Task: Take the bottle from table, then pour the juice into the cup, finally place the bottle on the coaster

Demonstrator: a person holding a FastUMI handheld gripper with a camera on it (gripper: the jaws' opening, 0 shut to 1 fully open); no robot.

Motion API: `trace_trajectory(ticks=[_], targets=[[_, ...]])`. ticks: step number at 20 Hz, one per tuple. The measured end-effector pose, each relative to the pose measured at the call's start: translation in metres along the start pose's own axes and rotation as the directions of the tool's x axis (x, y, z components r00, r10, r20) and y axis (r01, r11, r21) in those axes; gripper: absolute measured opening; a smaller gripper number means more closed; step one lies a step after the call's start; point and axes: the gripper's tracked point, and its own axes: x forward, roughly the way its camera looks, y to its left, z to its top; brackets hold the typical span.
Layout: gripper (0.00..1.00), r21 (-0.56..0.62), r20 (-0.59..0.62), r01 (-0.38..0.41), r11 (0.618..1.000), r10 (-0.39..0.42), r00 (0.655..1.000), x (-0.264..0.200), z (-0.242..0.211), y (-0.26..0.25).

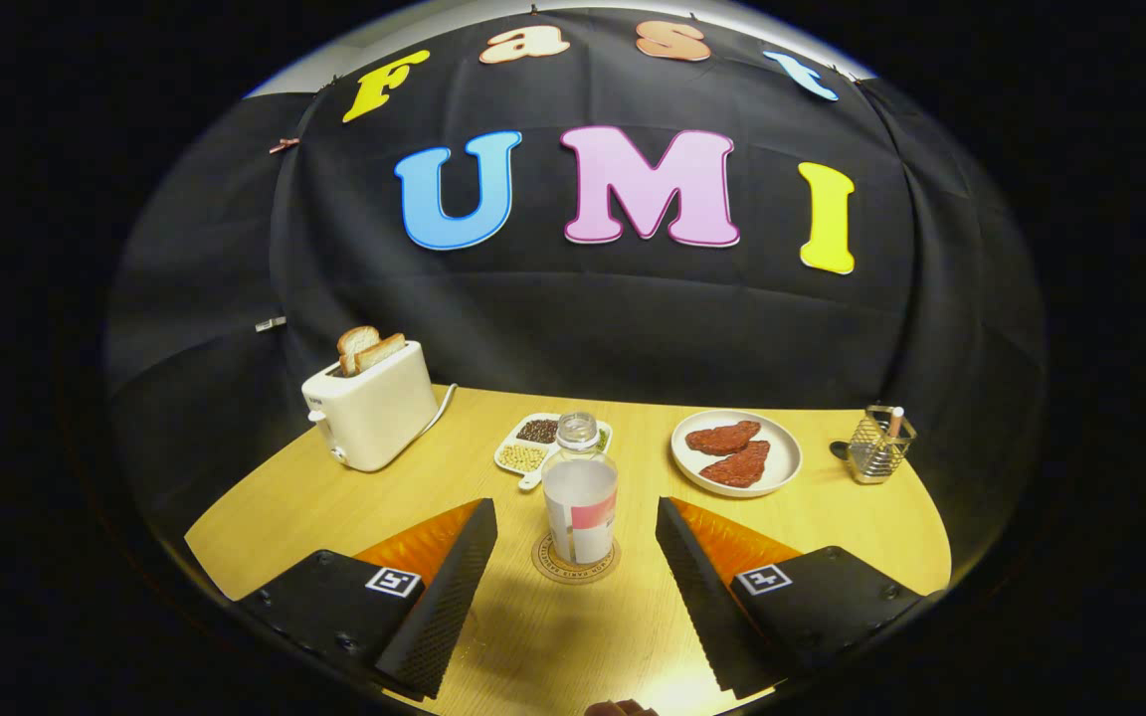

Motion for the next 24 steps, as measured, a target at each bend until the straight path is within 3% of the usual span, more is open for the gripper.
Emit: trace_trajectory(ticks=[7, 13, 19, 24], targets=[[0.99, -0.023, 0.143, 0.102, 0.995, -0.097, 0.985, -0.087, 0.068, -0.028], [0.98, 0.013, 0.245, 0.131, 0.991, -0.13, 0.961, -0.158, 0.11, -0.038], [0.98, 0.036, 0.261, 0.175, 0.984, -0.178, 0.949, -0.212, 0.1, -0.042], [0.98, 0.065, 0.251, 0.206, 0.976, -0.216, 0.943, -0.222, 0.091, -0.045]])
